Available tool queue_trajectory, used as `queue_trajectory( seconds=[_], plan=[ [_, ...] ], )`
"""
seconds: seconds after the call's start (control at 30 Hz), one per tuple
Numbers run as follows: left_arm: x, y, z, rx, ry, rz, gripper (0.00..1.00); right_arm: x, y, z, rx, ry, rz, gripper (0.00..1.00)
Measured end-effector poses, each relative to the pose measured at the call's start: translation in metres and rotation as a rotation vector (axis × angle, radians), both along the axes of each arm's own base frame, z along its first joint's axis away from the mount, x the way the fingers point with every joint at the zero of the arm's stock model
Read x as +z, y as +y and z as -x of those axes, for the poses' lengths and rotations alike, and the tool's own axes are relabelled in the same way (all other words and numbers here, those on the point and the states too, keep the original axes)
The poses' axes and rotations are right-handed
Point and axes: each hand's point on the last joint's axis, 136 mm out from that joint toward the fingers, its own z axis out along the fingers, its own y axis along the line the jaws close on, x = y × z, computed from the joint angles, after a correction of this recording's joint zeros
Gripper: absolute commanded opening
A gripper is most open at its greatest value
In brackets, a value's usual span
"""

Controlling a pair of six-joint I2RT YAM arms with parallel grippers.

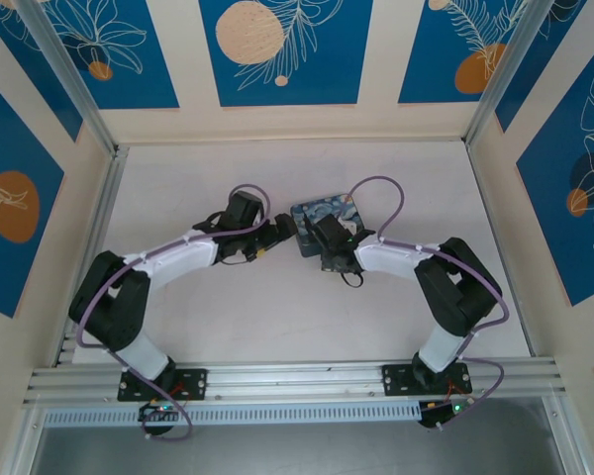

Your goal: Unlock the padlock with the key

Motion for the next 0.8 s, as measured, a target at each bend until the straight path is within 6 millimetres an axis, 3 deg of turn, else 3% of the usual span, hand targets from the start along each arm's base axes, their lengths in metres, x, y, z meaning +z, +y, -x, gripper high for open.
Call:
queue_trajectory(
  seconds=[0.23,0.5,0.8],
  plan=[
    [-0.013,-0.015,-0.022,-0.035,0.003,-0.066,1.00,-0.001,-0.004,0.001,-0.009,0.002,-0.065,0.00],
    [-0.034,-0.022,-0.020,-0.102,-0.007,-0.242,1.00,-0.002,-0.013,0.005,-0.032,0.004,-0.209,0.00],
    [-0.035,-0.032,-0.022,-0.129,-0.035,-0.268,1.00,-0.002,-0.019,0.003,-0.042,-0.011,-0.462,0.00]
  ],
)
